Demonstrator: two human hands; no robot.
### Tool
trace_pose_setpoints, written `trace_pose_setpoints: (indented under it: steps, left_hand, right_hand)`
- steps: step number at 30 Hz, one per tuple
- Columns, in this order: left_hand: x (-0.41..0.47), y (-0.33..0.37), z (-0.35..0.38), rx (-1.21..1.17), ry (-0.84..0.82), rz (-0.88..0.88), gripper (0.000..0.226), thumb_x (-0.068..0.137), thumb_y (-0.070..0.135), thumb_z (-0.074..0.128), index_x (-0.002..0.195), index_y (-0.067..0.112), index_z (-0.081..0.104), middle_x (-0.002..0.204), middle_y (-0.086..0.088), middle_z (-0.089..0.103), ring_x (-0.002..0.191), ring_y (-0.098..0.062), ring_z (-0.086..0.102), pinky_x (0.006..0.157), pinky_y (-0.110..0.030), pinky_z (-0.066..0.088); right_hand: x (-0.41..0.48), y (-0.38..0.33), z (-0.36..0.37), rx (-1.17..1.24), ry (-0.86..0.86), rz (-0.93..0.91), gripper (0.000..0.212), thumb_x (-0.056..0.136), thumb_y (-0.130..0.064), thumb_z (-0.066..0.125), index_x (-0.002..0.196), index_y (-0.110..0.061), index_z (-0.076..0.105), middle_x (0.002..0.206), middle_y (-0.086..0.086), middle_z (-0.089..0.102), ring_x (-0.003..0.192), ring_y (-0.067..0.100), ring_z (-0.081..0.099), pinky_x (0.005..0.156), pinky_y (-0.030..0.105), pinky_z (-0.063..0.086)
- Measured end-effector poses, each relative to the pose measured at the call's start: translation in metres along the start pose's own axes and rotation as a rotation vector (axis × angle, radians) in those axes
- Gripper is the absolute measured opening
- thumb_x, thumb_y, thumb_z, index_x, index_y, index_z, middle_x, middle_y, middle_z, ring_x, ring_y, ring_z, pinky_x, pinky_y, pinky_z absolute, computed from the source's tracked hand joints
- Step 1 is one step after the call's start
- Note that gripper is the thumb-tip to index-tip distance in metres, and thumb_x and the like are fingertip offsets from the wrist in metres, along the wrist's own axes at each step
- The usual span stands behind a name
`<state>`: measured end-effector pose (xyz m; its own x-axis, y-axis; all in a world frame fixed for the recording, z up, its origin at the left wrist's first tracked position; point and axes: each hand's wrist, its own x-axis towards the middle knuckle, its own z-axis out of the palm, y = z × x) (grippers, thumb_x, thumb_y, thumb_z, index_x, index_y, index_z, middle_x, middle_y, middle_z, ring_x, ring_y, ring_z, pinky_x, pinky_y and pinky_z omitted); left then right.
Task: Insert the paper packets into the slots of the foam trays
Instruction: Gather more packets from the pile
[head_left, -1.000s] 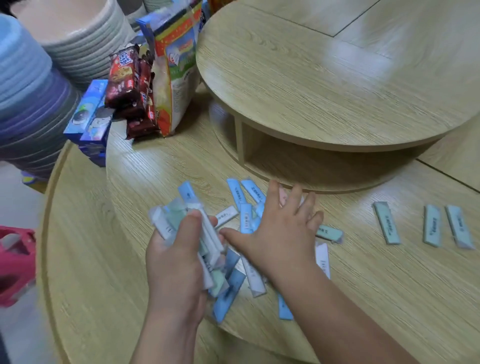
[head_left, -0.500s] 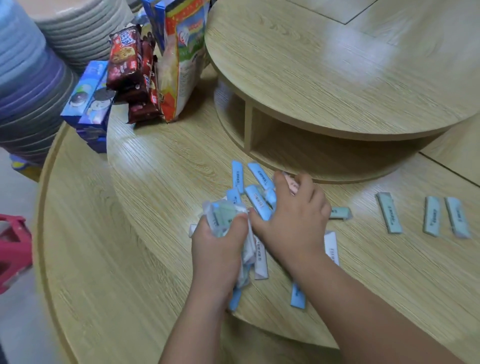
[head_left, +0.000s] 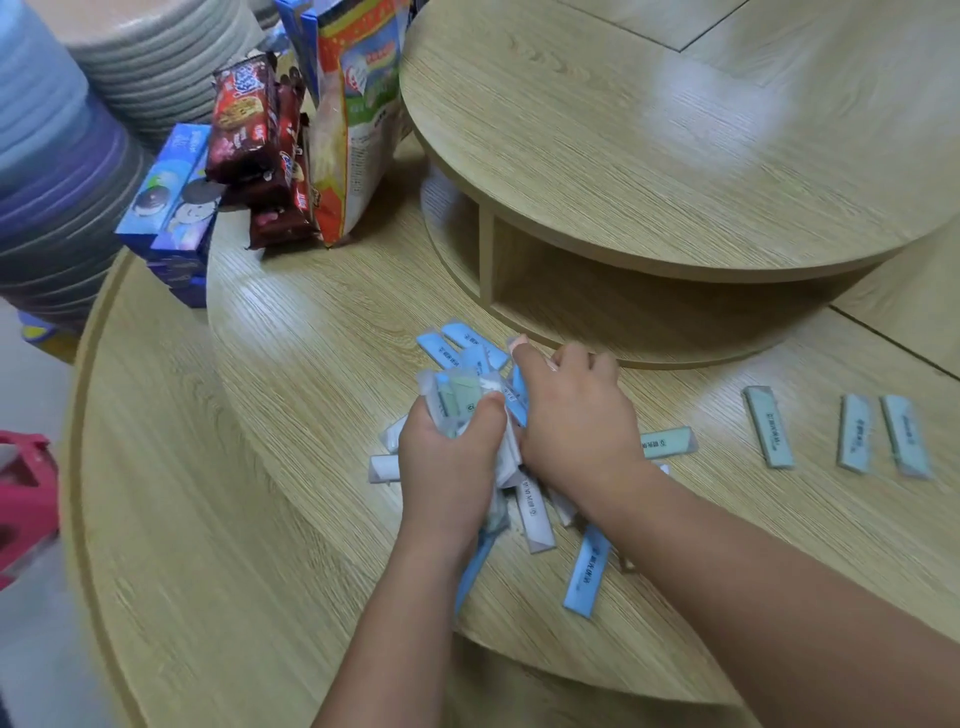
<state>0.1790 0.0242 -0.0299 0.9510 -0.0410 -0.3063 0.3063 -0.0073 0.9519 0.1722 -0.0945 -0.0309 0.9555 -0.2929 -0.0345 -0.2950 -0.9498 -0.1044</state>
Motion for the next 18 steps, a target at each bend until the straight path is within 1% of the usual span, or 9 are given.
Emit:
trace_pose_setpoints:
  steps: [3,5,6,8,10,12,14,16,18]
  left_hand:
    - [0.0,0.002,0.003,-0.007,-0.007,0.002,0.034,0.073,0.043,0.068,0.093,0.016,0.066,0.086,-0.013,0.072,0.082,-0.037,0.071,0.073,-0.062,0.057]
    - [0.0,0.002,0.005,0.001,-0.013,0.011,0.035,0.073,0.042,0.068,0.094,0.013,0.066,0.086,-0.015,0.072,0.082,-0.042,0.069,0.071,-0.064,0.056]
    - [0.0,0.001,0.006,0.006,-0.014,0.018,0.036,0.074,0.041,0.067,0.094,0.012,0.066,0.086,-0.016,0.071,0.081,-0.043,0.069,0.07,-0.064,0.056]
    - [0.001,0.001,0.007,0.011,-0.018,0.027,0.034,0.075,0.039,0.067,0.094,0.011,0.066,0.086,-0.016,0.071,0.081,-0.042,0.069,0.07,-0.063,0.057]
    - [0.001,0.001,0.008,0.004,-0.023,0.036,0.03,0.077,0.036,0.067,0.092,0.01,0.066,0.084,-0.014,0.071,0.077,-0.036,0.069,0.068,-0.057,0.058]
    - [0.0,0.001,0.008,-0.002,-0.016,0.041,0.027,0.077,0.036,0.067,0.091,0.013,0.066,0.081,-0.01,0.071,0.073,-0.026,0.069,0.067,-0.048,0.059]
    - [0.0,0.001,0.009,-0.01,-0.01,0.041,0.023,0.078,0.036,0.068,0.089,0.016,0.065,0.08,-0.008,0.07,0.074,-0.023,0.069,0.066,-0.042,0.059]
    - [0.001,0.001,0.01,-0.023,0.007,0.051,0.015,0.079,0.035,0.068,0.084,0.021,0.064,0.075,-0.003,0.067,0.068,-0.018,0.066,0.058,-0.033,0.056]
    - [0.002,0.004,0.012,-0.016,0.029,0.077,0.013,0.078,0.037,0.068,0.079,0.025,0.064,0.071,0.003,0.065,0.065,-0.012,0.064,0.056,-0.025,0.053]
  right_hand:
    - [0.003,0.005,-0.003,-0.01,-0.03,-0.052,0.066,0.09,-0.053,0.051,0.147,-0.026,0.032,0.12,0.012,0.048,0.104,0.035,0.045,0.067,0.034,0.038]
    - [0.004,0.006,-0.005,-0.008,-0.031,-0.094,0.058,0.09,-0.046,0.053,0.142,-0.025,0.037,0.117,0.011,0.05,0.101,0.034,0.049,0.067,0.035,0.042]
    - [0.004,0.006,-0.006,-0.019,-0.029,-0.12,0.059,0.09,-0.042,0.053,0.144,-0.026,0.035,0.114,0.011,0.051,0.098,0.034,0.051,0.066,0.036,0.044]
    - [0.006,0.005,-0.008,-0.045,-0.027,-0.163,0.066,0.091,-0.034,0.053,0.151,-0.027,0.027,0.107,0.009,0.053,0.087,0.032,0.058,0.058,0.034,0.039]
    - [0.009,0.006,-0.01,-0.019,-0.022,-0.179,0.066,0.089,-0.03,0.056,0.149,-0.027,0.029,0.104,0.009,0.056,0.079,0.033,0.061,0.054,0.032,0.034]
    - [0.014,0.012,-0.013,0.052,-0.031,-0.197,0.064,0.086,-0.034,0.062,0.142,-0.029,0.033,0.106,0.008,0.056,0.08,0.032,0.064,0.055,0.032,0.041]
    - [0.016,0.021,-0.016,0.158,-0.041,-0.186,0.068,0.082,-0.039,0.067,0.141,-0.036,0.033,0.109,0.004,0.058,0.085,0.03,0.065,0.061,0.033,0.047]
    - [0.012,0.03,-0.019,0.273,-0.039,-0.151,0.071,0.078,-0.035,0.068,0.139,-0.043,0.034,0.106,0.0,0.058,0.086,0.026,0.063,0.062,0.03,0.042]
    - [0.007,0.039,-0.023,0.374,-0.026,-0.103,0.065,0.075,-0.032,0.067,0.133,-0.042,0.04,0.101,-0.003,0.057,0.085,0.022,0.061,0.061,0.029,0.038]
